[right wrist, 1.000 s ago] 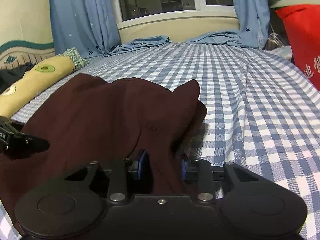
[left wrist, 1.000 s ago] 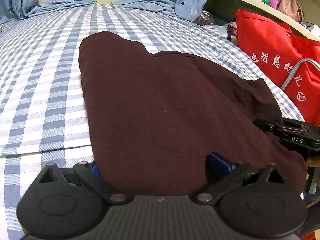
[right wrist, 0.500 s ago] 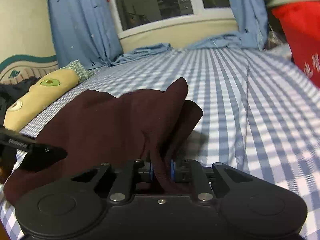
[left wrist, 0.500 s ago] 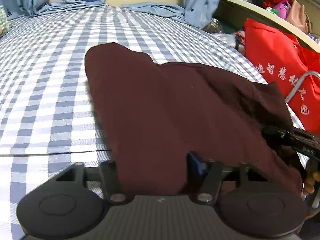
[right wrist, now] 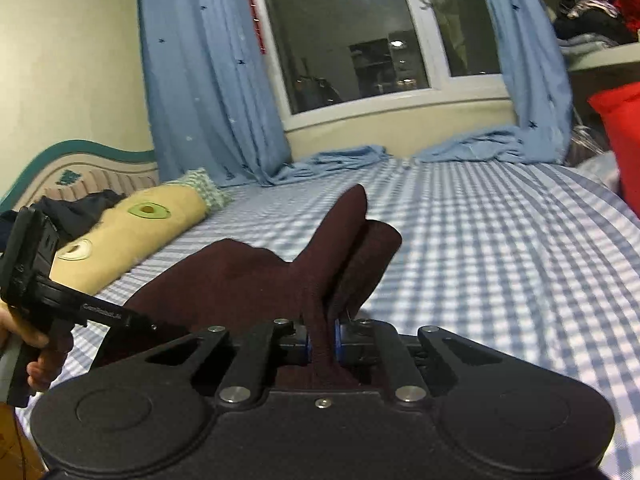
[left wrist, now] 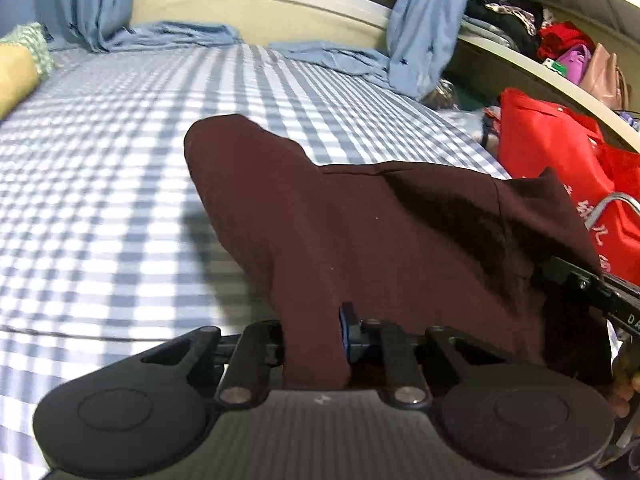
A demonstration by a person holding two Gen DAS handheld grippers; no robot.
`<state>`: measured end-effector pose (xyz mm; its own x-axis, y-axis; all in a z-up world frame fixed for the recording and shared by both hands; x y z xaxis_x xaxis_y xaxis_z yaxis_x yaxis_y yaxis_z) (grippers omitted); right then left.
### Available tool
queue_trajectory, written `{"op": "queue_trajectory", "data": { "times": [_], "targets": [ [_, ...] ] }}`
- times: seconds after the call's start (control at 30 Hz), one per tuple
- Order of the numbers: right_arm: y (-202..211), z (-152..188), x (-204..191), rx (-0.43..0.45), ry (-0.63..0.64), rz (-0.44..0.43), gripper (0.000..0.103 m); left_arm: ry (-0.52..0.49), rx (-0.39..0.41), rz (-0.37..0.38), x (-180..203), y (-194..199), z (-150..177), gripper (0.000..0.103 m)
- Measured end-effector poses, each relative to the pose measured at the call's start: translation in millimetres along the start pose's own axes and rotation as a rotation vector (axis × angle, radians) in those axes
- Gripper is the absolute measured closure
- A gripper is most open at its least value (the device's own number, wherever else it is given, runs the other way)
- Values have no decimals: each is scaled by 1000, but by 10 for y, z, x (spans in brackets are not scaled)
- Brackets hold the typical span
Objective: Fold small clothes
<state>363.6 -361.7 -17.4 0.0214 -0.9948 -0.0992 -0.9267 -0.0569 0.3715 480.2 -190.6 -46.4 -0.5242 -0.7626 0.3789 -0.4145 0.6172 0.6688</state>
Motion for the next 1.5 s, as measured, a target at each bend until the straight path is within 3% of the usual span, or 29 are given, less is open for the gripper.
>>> {"op": "queue_trajectory", "data": {
  "times": [0.33, 0.53, 0.7, 0.93, 1.13, 1.3, 1.37, 1.43, 1.5],
  "targets": [
    [-423, -269, -286, 53, -54, -43, 94, -15, 78, -90, -285, 274, -488, 88],
    [-984, -396, -235, 35, -175, -55, 94, 19, 108, -126, -577, 48, -789, 87],
    [-1448, -175, -93, -49, -263, -36, 94, 59, 90, -156, -796, -302, -704, 86],
    [-1568, 68, 200, -80, -335, -3, 93, 117, 91, -163, -1091, -377, -570, 77],
    [-1614, 175, 256, -102, -340, 14, 86, 102, 88, -230, -1083, -424, -531, 62],
    [-1594, 210, 257, -109, -329, 28, 72, 129, 81, -248, -1111, -447, -486, 34],
    [-1571, 199, 239, -111, -307, 36, 66, 142, 83, -255, -1126, -438, -467, 28],
    [-1539, 173, 211, -109, -277, 48, 48, 153, 92, -265, -1135, -400, -458, 19],
    [-1497, 150, 164, -104, -244, 57, 41, 151, 120, -285, -1131, -328, -465, 6]
  ]
}}
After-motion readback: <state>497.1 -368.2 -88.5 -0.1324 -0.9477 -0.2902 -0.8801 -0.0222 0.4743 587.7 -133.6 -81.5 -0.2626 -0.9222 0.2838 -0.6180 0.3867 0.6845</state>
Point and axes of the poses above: each gripper's, at about its wrist camera, not at the fingertips, and y roughly against the way its jaws point, x to its right, z to its underside, the point moved 10 cm from there along -y, roughly the way its jaws point, and after that the axes turned 8 degrees about y, right-handed, at the moved point
